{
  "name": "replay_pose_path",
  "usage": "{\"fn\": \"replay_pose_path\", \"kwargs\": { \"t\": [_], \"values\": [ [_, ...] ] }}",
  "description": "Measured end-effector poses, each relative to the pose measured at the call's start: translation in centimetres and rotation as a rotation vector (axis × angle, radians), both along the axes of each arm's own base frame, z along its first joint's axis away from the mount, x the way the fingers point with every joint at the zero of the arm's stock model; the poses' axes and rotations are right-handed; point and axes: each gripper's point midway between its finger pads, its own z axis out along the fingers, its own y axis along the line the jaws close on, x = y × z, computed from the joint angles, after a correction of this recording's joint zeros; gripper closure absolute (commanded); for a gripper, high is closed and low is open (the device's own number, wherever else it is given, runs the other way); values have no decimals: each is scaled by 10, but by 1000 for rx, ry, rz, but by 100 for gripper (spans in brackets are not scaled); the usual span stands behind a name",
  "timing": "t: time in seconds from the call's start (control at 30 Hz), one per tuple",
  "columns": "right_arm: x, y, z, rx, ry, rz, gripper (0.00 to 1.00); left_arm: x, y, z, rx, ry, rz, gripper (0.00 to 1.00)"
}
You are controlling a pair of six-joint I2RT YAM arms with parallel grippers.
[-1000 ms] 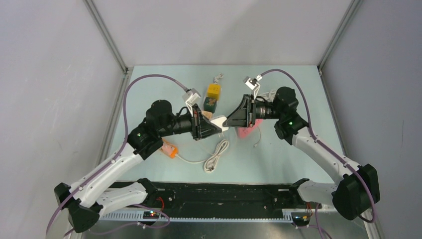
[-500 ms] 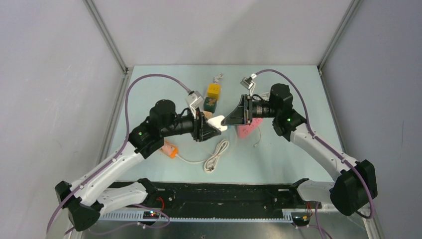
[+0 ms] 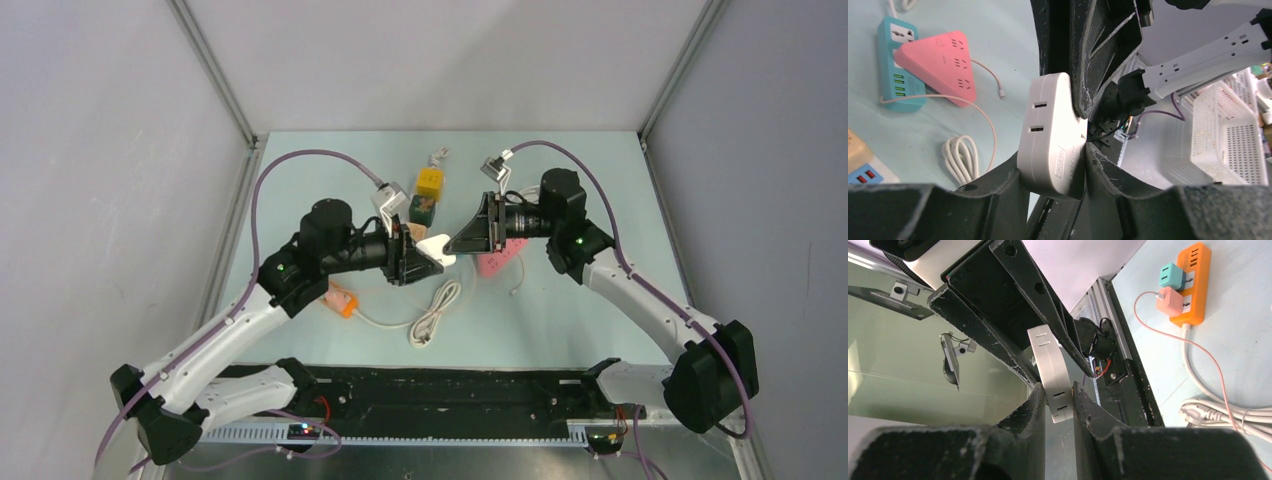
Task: Insert the plug
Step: Adjust the plug.
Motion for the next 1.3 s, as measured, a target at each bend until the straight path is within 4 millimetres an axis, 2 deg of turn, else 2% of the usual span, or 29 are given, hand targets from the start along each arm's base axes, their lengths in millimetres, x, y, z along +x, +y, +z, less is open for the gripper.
{"fn": "replay_pose_path", "kwargs": {
  "t": [0.17, 0.3, 0.6, 0.77, 0.83, 0.87, 0.93, 1.0, 1.1, 1.2, 1.3],
  "values": [
    [1, 0, -2, -11, -1, -6, 100, -1, -1, 0, -22, 82, 13, 65],
    [1, 0, -1, -14, -19, -10, 100, -2, -3, 2, -64, 140, 29, 58],
    [-6, 6, -1, -20, -52, -1, 100, -8, -10, 3, -168, 238, 23, 60],
    [-7, 8, 2, -15, -68, 1, 100, -8, -11, 8, -194, 246, 15, 65],
    [-7, 8, 2, -15, -74, 1, 100, -9, -11, 8, -201, 250, 11, 58],
    [-7, 8, 2, -15, -76, 1, 100, -9, -10, 8, -204, 250, 10, 50],
    [-6, 8, 2, -18, -75, -5, 100, -8, -9, 7, -206, 241, 9, 40],
    [-3, 8, -1, -26, -72, -22, 100, -9, -6, 8, -208, 233, 9, 38],
    [-1, 7, -2, -30, -70, -29, 100, -11, -1, 8, -208, 219, 9, 43],
    [-2, 8, -1, -29, -71, -25, 100, -11, 2, 6, -197, 213, 14, 59],
    [-2, 8, -2, -29, -71, -20, 100, -8, 4, 1, -179, 217, 27, 66]
  ]
}}
